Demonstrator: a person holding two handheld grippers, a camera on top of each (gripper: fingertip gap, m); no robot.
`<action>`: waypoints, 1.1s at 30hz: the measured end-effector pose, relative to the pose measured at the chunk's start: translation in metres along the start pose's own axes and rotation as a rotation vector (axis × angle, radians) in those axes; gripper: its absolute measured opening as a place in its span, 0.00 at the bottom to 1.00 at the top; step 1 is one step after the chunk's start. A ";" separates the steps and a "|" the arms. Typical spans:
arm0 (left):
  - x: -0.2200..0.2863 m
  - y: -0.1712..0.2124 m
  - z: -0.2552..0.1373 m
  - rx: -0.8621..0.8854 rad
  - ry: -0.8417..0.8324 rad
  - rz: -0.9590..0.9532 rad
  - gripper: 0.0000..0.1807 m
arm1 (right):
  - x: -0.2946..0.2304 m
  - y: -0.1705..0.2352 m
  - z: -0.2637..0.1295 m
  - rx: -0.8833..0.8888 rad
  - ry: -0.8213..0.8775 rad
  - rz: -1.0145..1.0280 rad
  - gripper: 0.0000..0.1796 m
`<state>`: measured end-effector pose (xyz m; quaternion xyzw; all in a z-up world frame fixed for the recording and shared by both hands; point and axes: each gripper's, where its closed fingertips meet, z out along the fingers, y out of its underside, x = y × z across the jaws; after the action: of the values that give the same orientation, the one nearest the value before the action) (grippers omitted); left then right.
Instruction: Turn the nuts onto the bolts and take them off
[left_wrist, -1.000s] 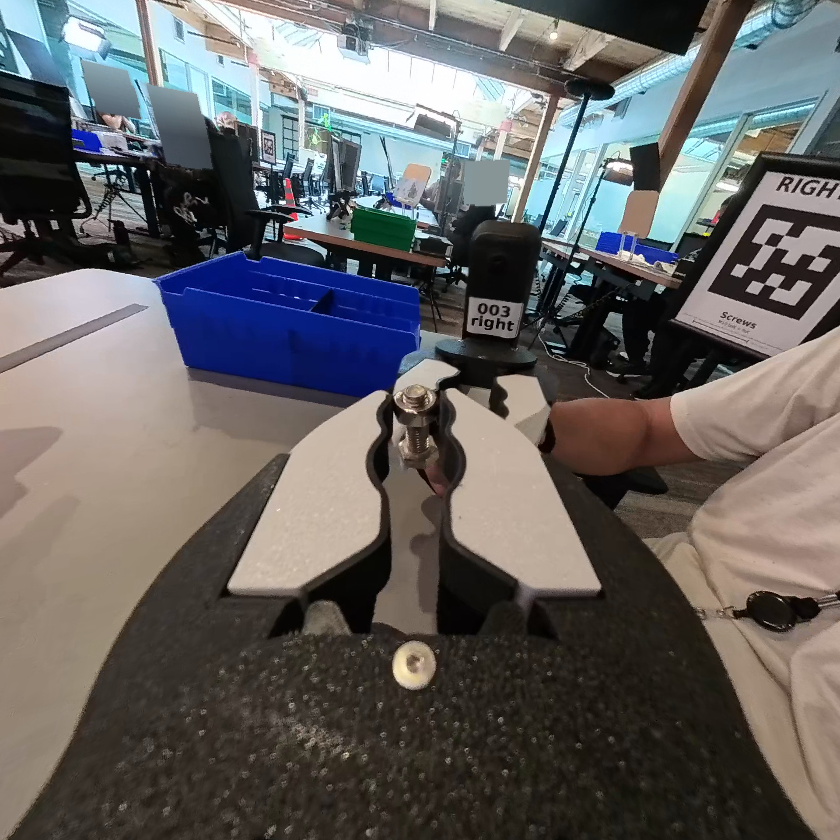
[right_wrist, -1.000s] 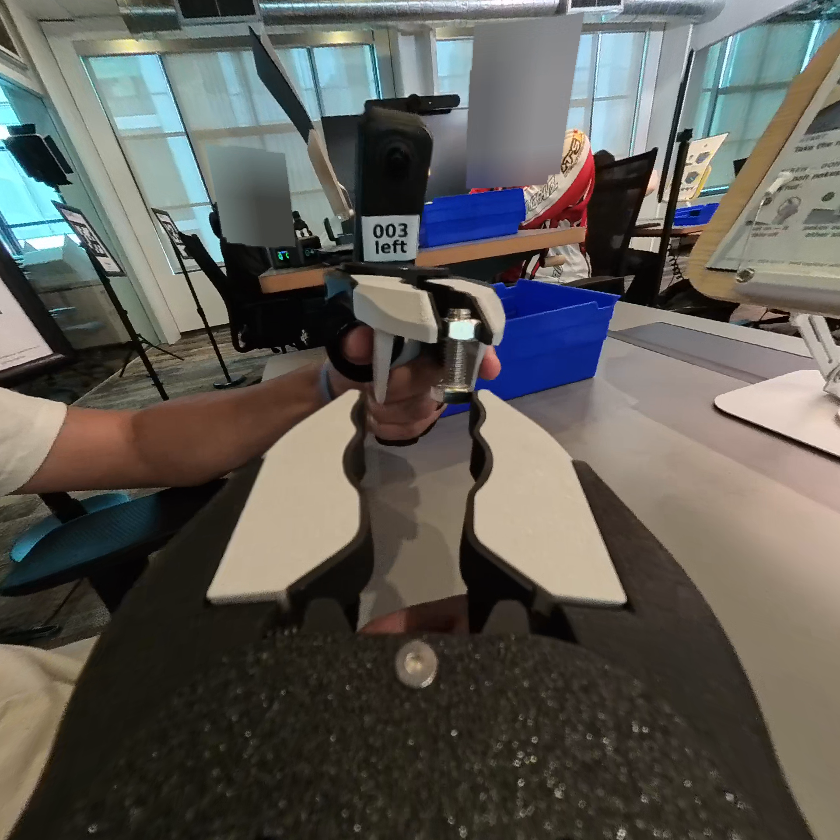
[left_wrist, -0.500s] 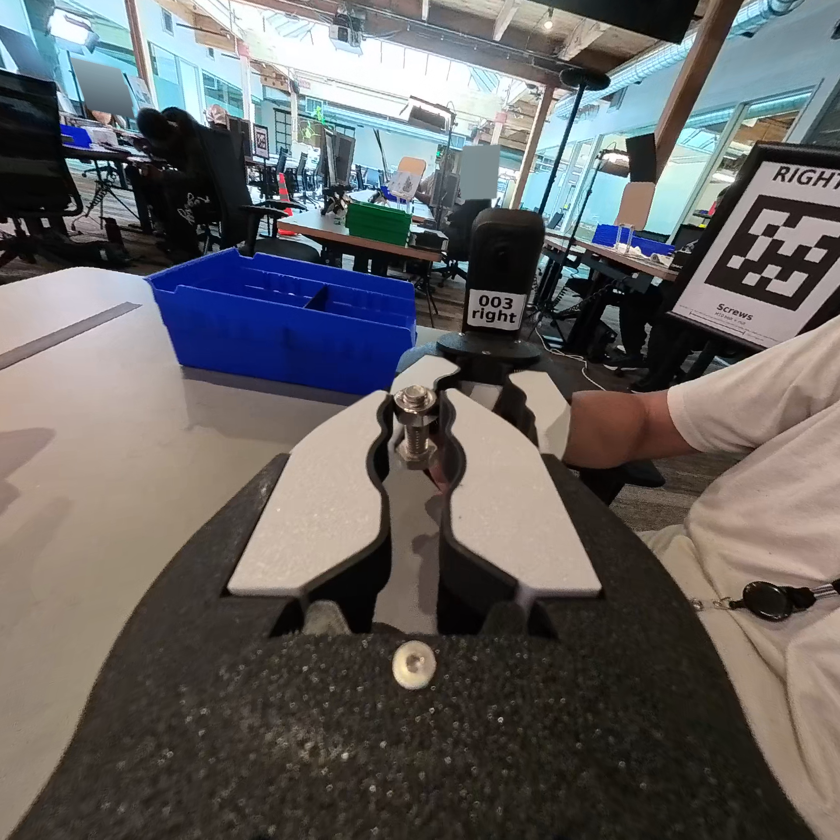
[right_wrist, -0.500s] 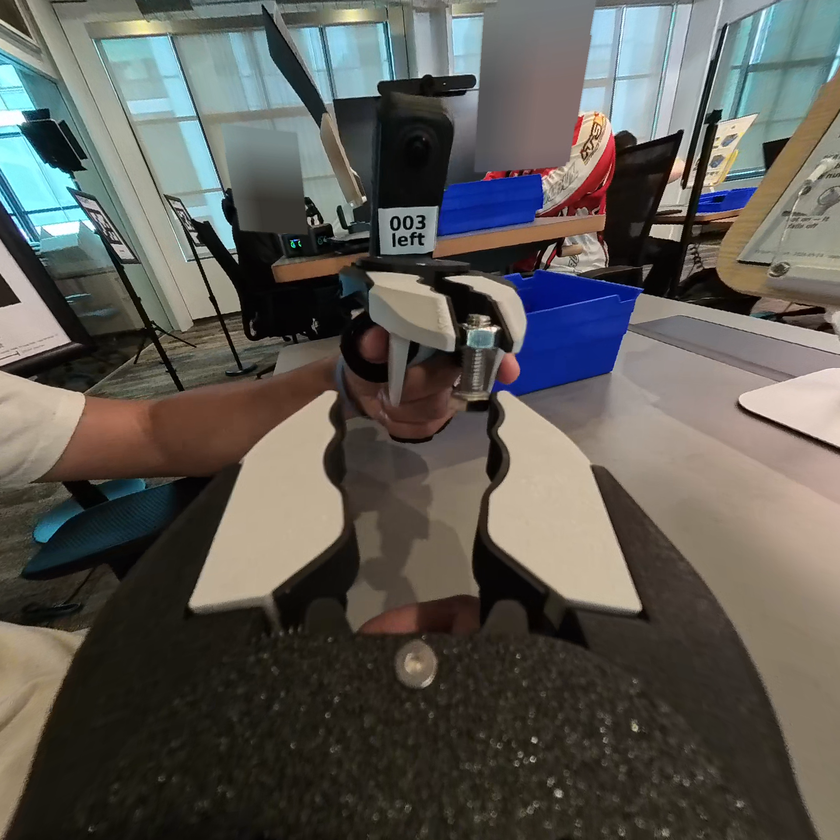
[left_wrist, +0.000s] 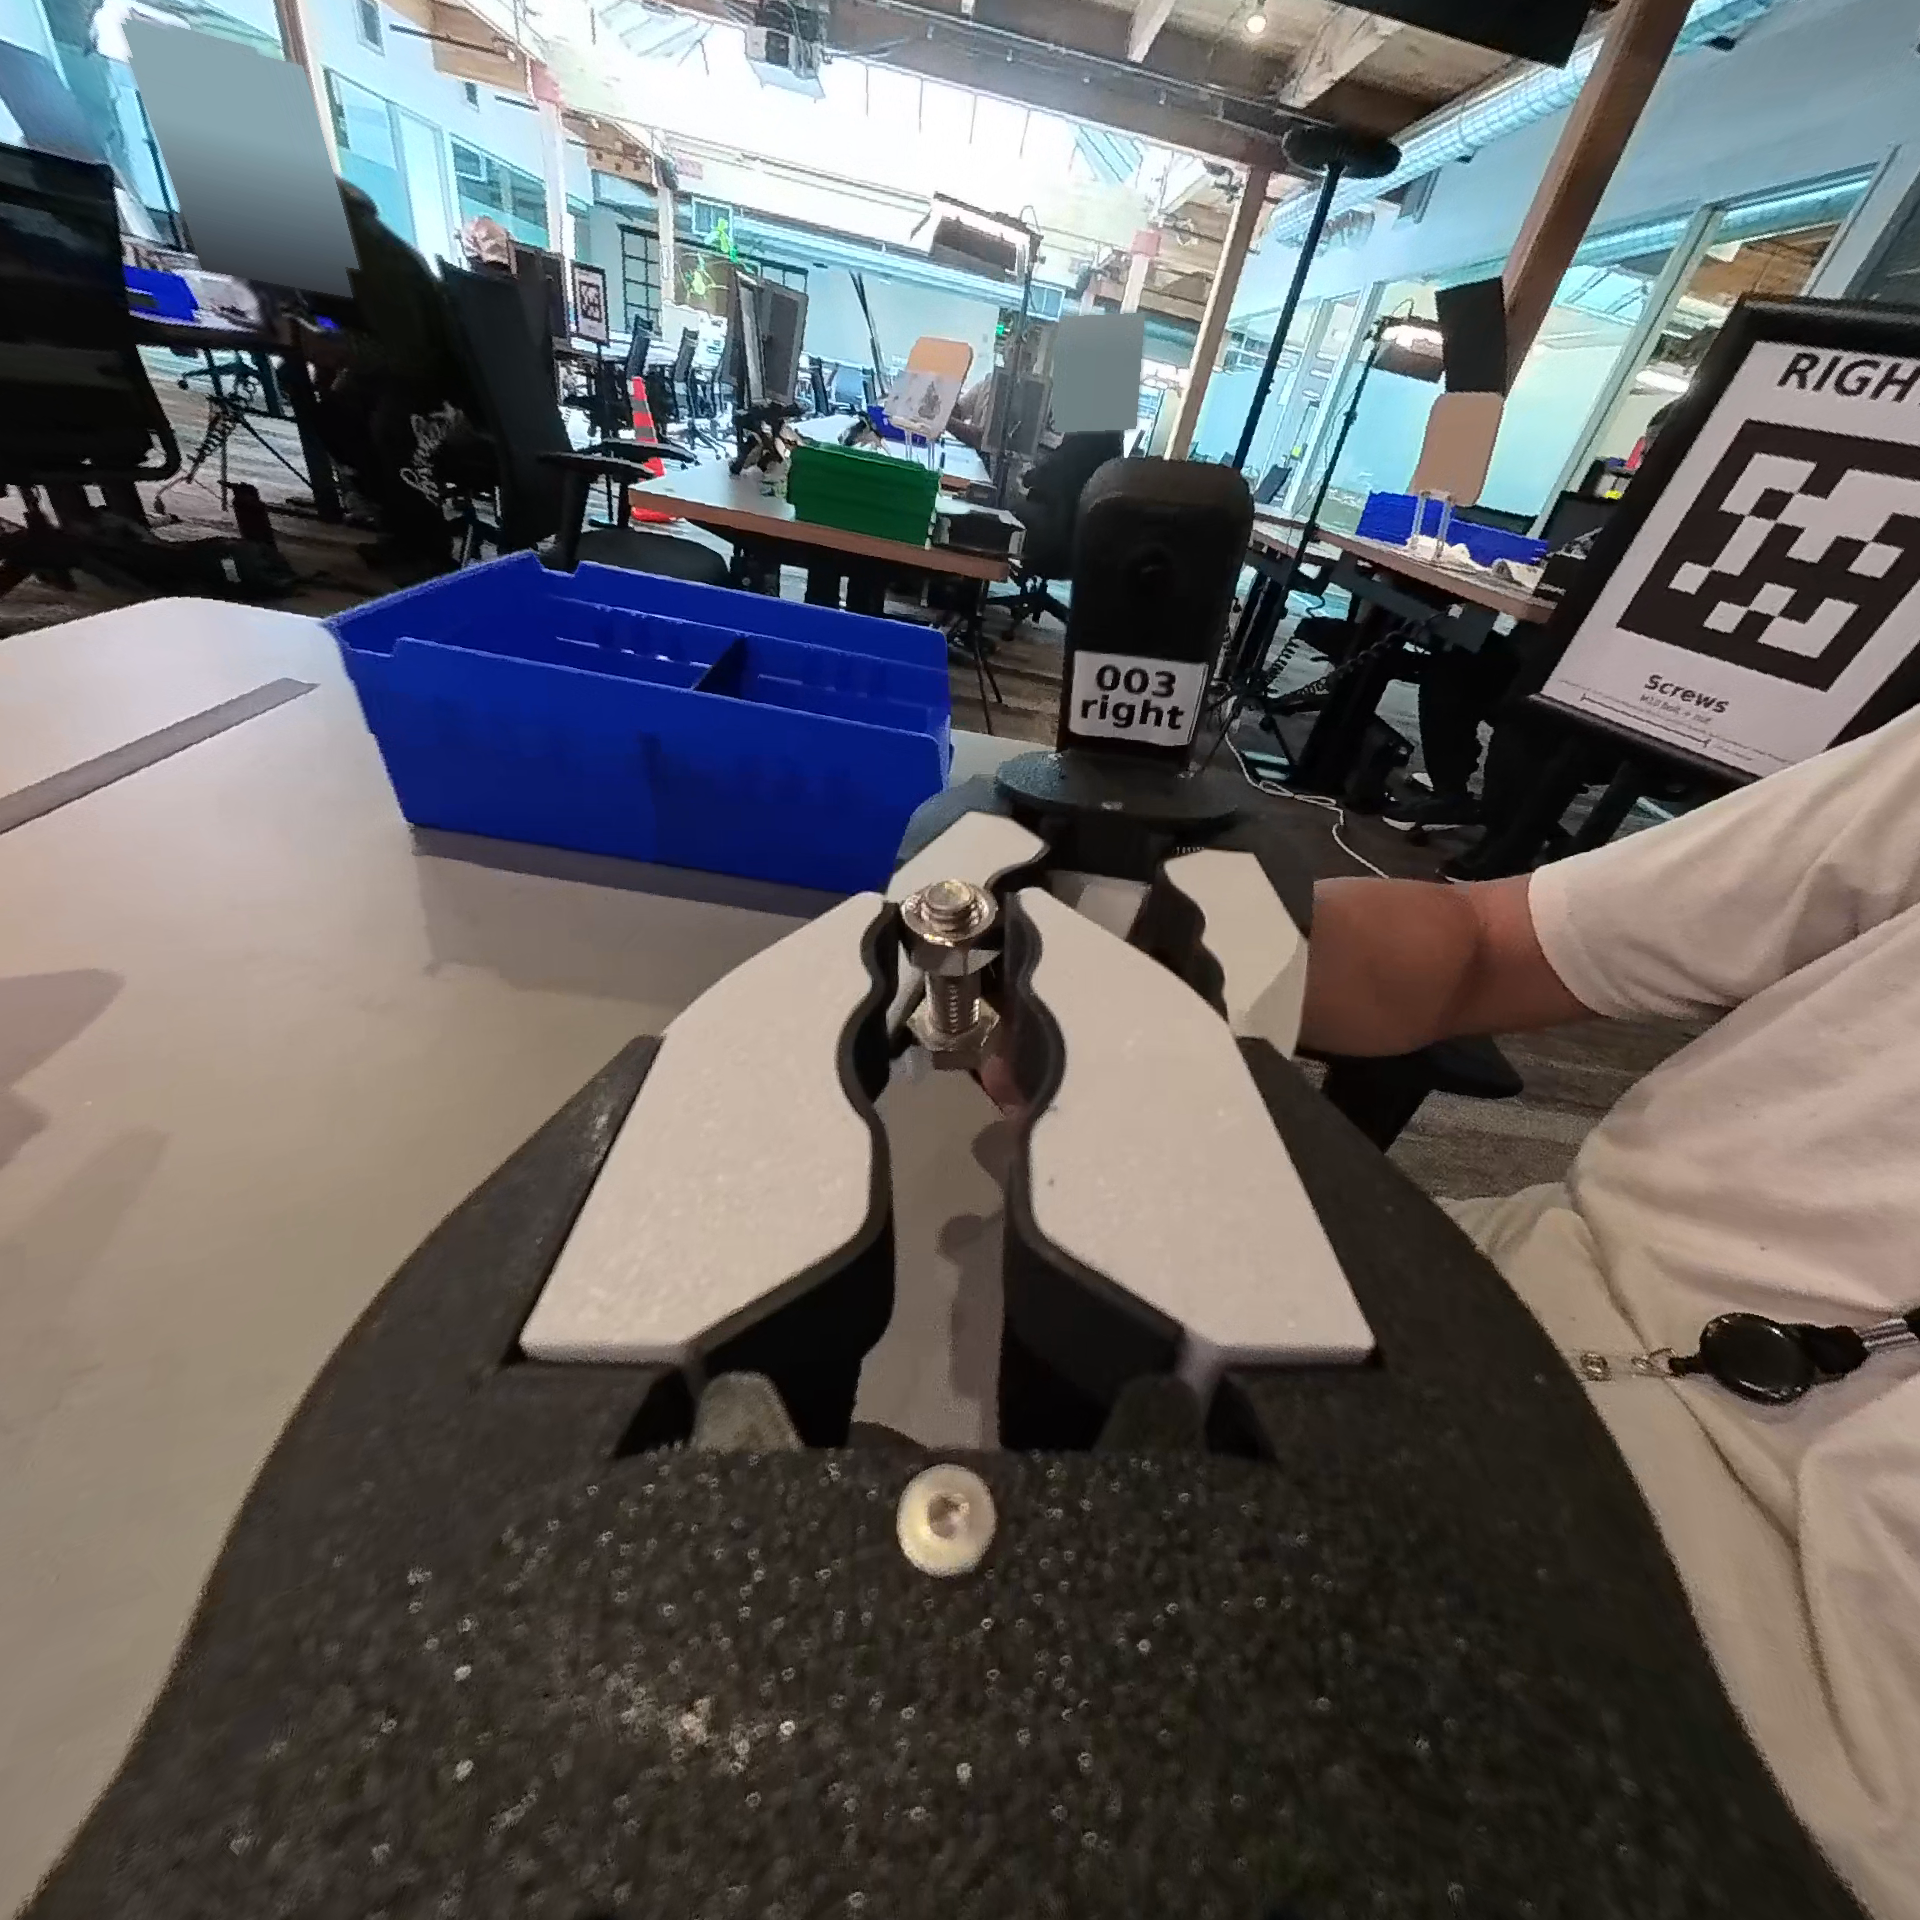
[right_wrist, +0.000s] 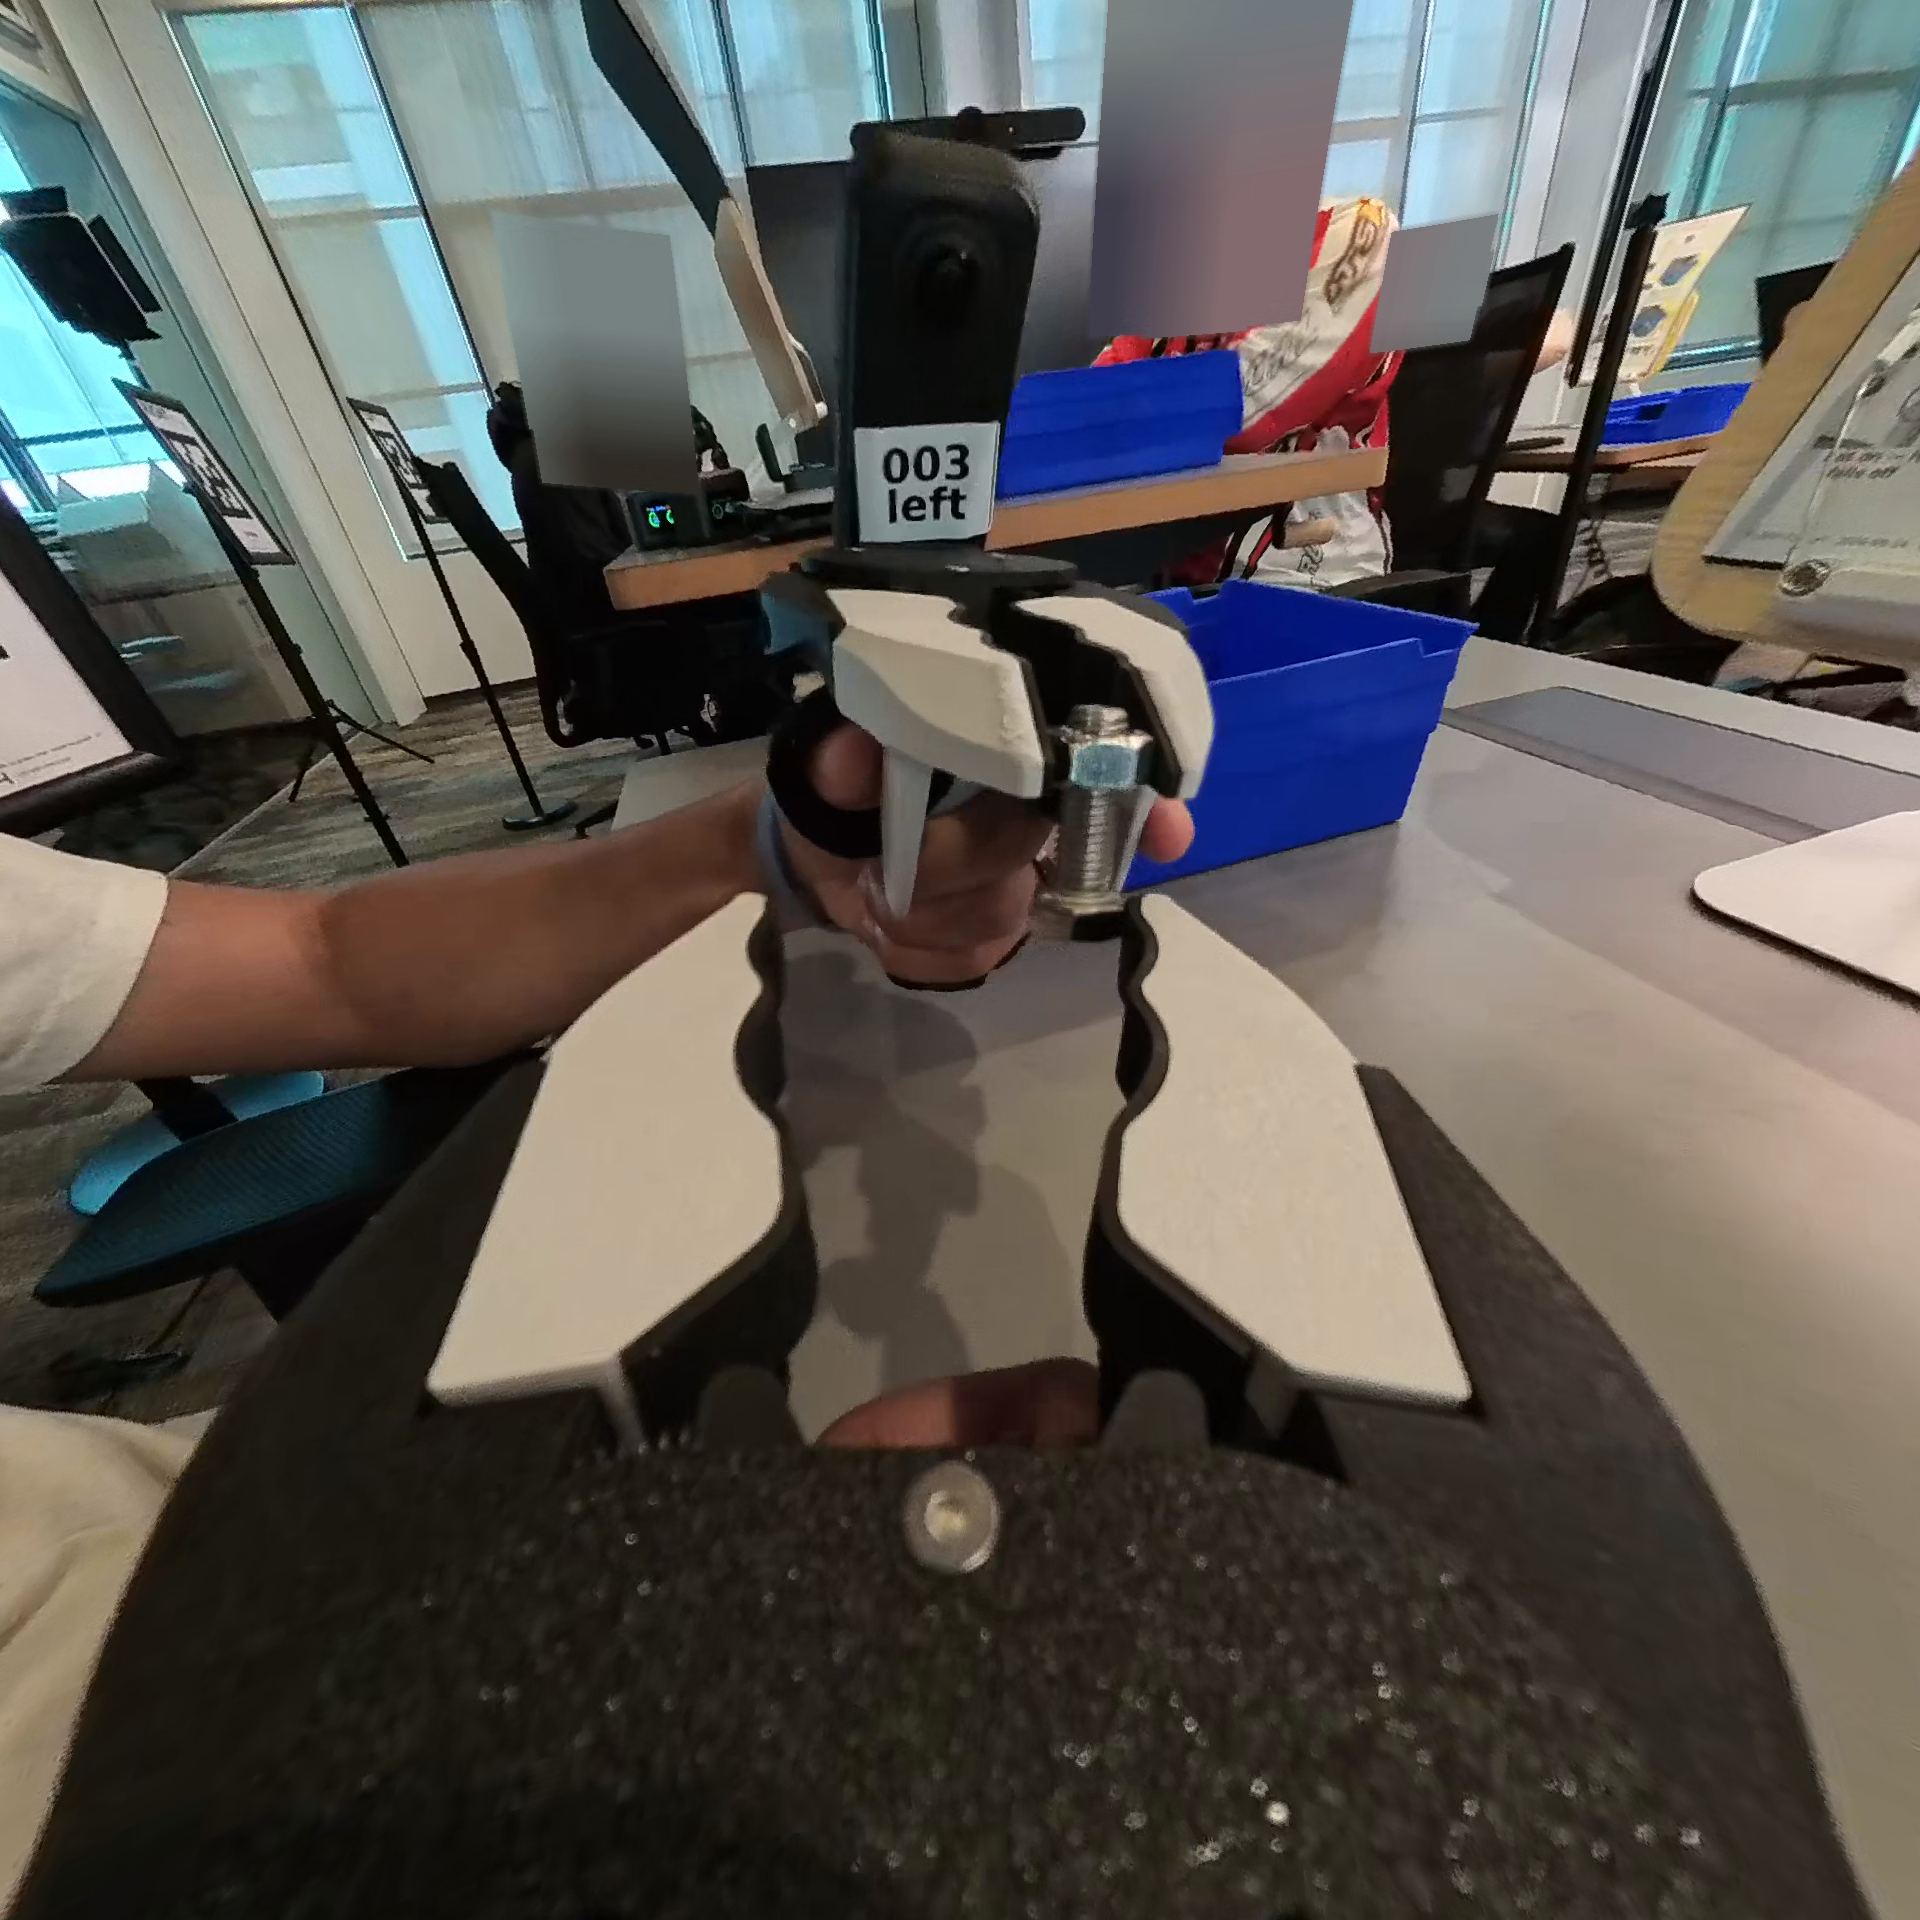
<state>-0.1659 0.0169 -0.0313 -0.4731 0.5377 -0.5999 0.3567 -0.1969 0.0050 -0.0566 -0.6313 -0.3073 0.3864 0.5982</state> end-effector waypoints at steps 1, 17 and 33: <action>-0.001 0.000 -0.001 0.003 -0.002 -0.002 0.10 | 0.001 -0.001 0.000 0.004 0.005 -0.002 0.34; -0.001 0.002 -0.001 -0.015 -0.009 0.018 0.10 | -0.001 0.006 0.002 -0.028 -0.002 0.007 0.36; -0.006 -0.003 -0.007 0.011 -0.029 0.002 0.10 | -0.004 0.001 -0.003 0.007 -0.009 -0.003 0.33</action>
<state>-0.1705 0.0257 -0.0291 -0.4791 0.5296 -0.5958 0.3675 -0.1960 0.0000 -0.0571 -0.6269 -0.3098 0.3894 0.5996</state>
